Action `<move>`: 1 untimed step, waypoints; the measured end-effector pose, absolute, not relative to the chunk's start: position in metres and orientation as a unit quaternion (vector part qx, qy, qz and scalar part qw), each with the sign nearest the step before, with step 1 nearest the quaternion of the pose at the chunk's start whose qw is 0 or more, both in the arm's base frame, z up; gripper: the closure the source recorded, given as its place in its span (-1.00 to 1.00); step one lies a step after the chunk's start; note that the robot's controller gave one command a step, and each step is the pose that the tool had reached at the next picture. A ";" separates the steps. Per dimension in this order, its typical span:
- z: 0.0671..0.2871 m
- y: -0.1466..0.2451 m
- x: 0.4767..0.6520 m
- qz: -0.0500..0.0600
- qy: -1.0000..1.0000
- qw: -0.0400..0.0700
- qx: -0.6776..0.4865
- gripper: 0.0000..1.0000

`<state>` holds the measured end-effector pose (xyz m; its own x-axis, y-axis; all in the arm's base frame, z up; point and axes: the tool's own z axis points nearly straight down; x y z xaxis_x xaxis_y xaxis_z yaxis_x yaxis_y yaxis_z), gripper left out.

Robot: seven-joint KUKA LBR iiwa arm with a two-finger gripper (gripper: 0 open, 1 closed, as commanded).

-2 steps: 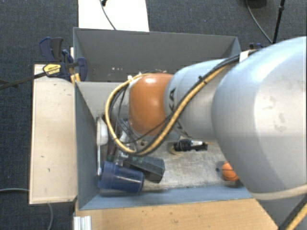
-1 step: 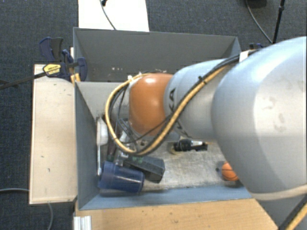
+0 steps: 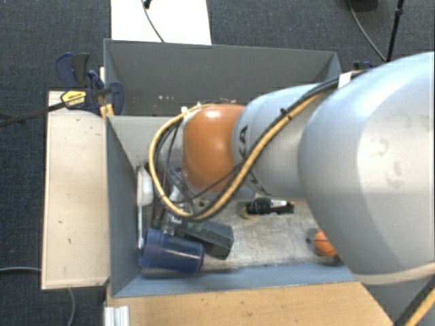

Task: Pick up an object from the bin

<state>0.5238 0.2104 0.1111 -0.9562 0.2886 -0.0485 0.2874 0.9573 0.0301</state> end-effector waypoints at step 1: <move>0.111 0.211 0.524 0.011 0.989 0.026 0.147 1.00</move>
Offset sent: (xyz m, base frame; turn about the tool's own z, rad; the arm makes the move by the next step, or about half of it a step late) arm 0.0000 0.0000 0.0000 0.0000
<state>0.5237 0.2105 0.1111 -0.9551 0.2922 -0.0485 0.2910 0.9562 0.0304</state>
